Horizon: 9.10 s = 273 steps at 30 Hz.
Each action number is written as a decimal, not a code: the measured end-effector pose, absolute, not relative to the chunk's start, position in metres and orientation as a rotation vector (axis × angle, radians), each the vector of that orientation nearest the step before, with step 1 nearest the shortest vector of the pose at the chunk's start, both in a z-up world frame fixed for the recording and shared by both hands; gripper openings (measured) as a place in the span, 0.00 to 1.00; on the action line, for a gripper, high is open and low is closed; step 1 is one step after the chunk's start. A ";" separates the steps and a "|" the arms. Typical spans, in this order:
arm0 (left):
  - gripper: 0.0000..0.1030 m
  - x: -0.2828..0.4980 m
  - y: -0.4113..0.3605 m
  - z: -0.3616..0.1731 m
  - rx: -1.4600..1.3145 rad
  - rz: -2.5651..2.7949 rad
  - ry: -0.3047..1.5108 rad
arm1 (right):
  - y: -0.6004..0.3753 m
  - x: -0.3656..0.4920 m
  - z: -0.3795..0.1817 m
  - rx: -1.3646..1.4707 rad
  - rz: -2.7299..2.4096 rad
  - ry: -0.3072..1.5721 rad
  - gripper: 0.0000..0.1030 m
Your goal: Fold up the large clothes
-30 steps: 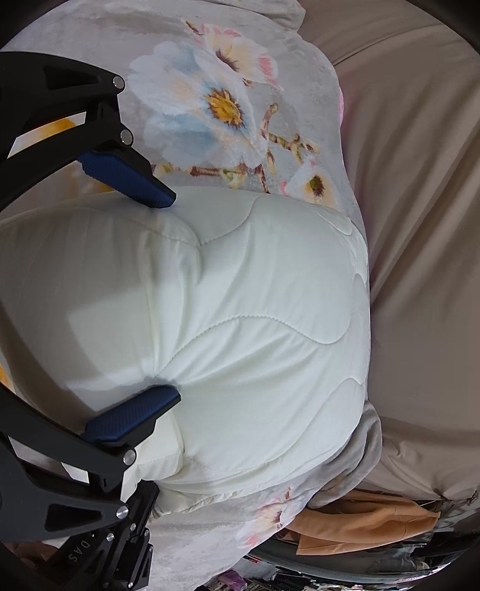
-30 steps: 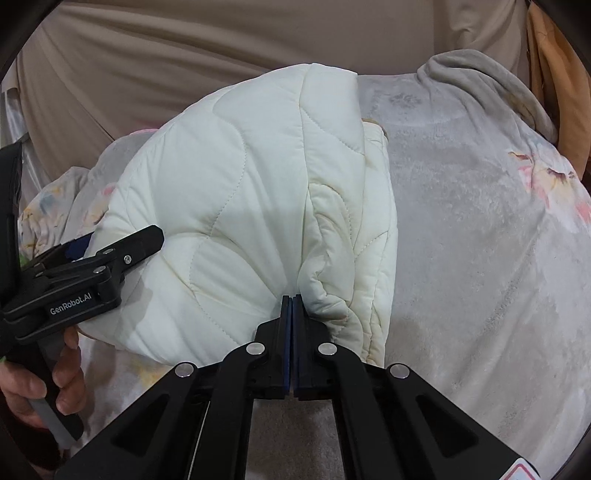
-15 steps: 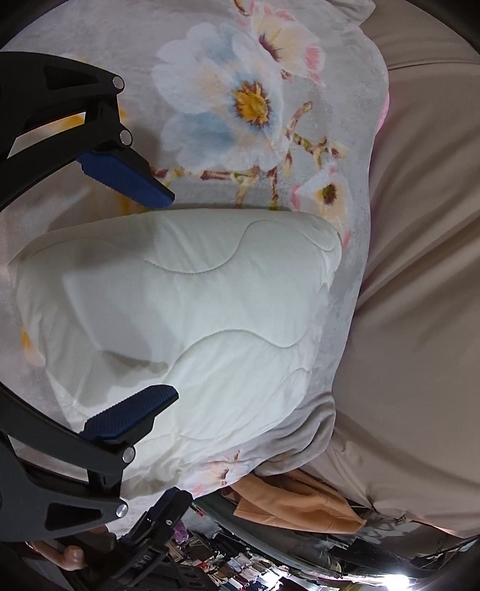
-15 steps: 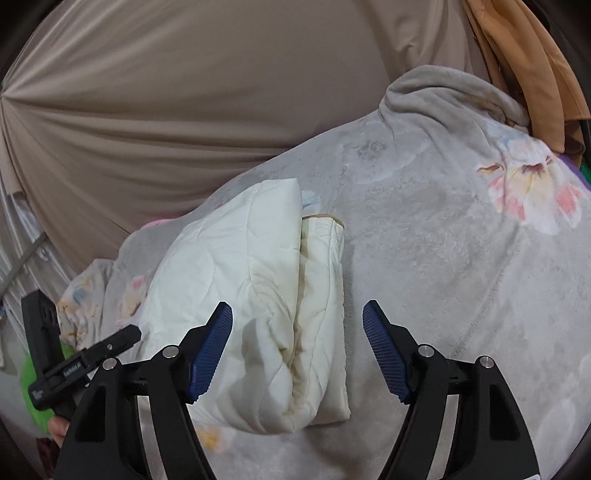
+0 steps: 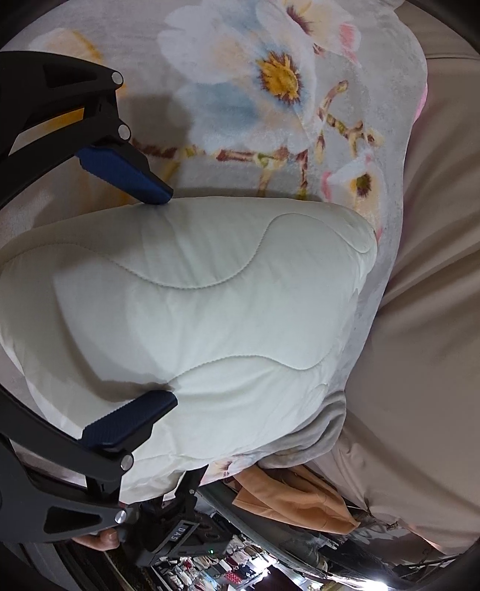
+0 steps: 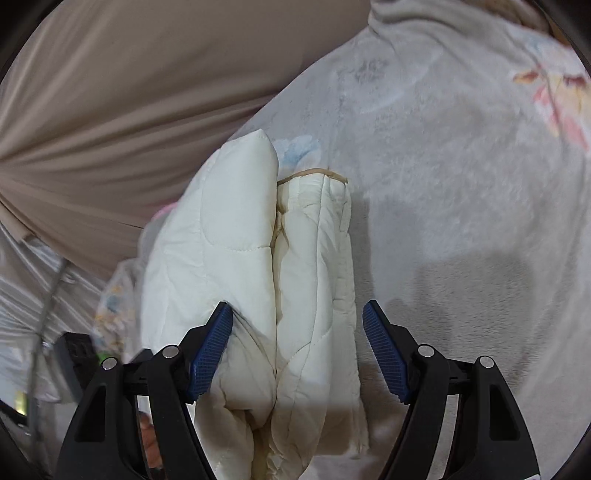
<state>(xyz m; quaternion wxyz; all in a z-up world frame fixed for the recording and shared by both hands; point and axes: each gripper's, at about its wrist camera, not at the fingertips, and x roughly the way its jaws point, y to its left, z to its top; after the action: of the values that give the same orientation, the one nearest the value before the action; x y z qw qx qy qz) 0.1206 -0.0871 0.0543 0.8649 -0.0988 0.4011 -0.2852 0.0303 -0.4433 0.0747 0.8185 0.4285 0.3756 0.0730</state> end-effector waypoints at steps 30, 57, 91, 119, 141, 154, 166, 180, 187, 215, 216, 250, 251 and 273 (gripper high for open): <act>0.96 0.121 -0.102 0.050 -0.117 -0.514 0.794 | -0.390 0.057 0.091 0.607 0.298 0.850 0.28; 0.96 0.110 -0.117 0.058 0.030 -0.528 0.686 | -0.423 0.042 0.080 0.692 0.157 0.823 0.39; 0.85 0.118 -0.136 0.054 -0.095 -0.609 0.824 | -0.416 0.035 0.077 0.672 0.223 0.800 0.20; 0.71 0.012 -0.125 0.201 0.044 -0.728 0.386 | -0.389 -0.067 0.235 0.525 0.133 0.337 0.16; 0.73 -0.030 0.055 0.347 -0.060 -0.582 -0.246 | -0.231 -0.033 0.432 0.249 0.401 -0.061 0.17; 0.75 0.180 0.099 0.219 -0.180 -0.444 0.107 | -0.191 0.205 0.270 0.440 0.428 0.349 0.18; 0.86 0.259 0.093 0.038 -0.106 -0.410 0.510 | -0.206 0.272 0.035 0.657 0.430 0.758 0.25; 0.93 0.194 0.123 0.132 -0.130 -0.249 0.480 | -0.172 0.173 0.157 0.314 0.300 0.551 0.37; 0.93 0.205 0.106 0.109 -0.148 -0.193 0.582 | -0.133 0.207 0.128 0.155 0.184 0.650 0.18; 0.95 0.128 0.069 0.069 0.066 -0.099 0.552 | -0.156 0.130 0.104 0.212 0.105 0.715 0.63; 0.95 0.120 0.065 0.064 0.077 -0.101 0.560 | -0.152 0.117 0.099 0.193 0.094 0.726 0.63; 0.95 0.101 0.036 -0.013 0.174 -0.043 0.805 | -0.132 0.074 0.030 0.109 -0.009 0.900 0.80; 0.95 0.101 0.036 -0.014 0.173 -0.042 0.807 | -0.132 0.075 0.029 0.110 -0.007 0.904 0.81; 0.94 0.094 0.039 -0.006 0.170 -0.001 0.748 | -0.130 0.070 0.037 0.088 -0.038 0.840 0.81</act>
<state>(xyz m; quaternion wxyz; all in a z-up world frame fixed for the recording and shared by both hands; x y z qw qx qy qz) 0.0937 0.0385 -0.0060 0.9273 0.0830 0.3650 -0.0004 0.0698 -0.1298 0.0368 0.9120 0.0428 0.4074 -0.0185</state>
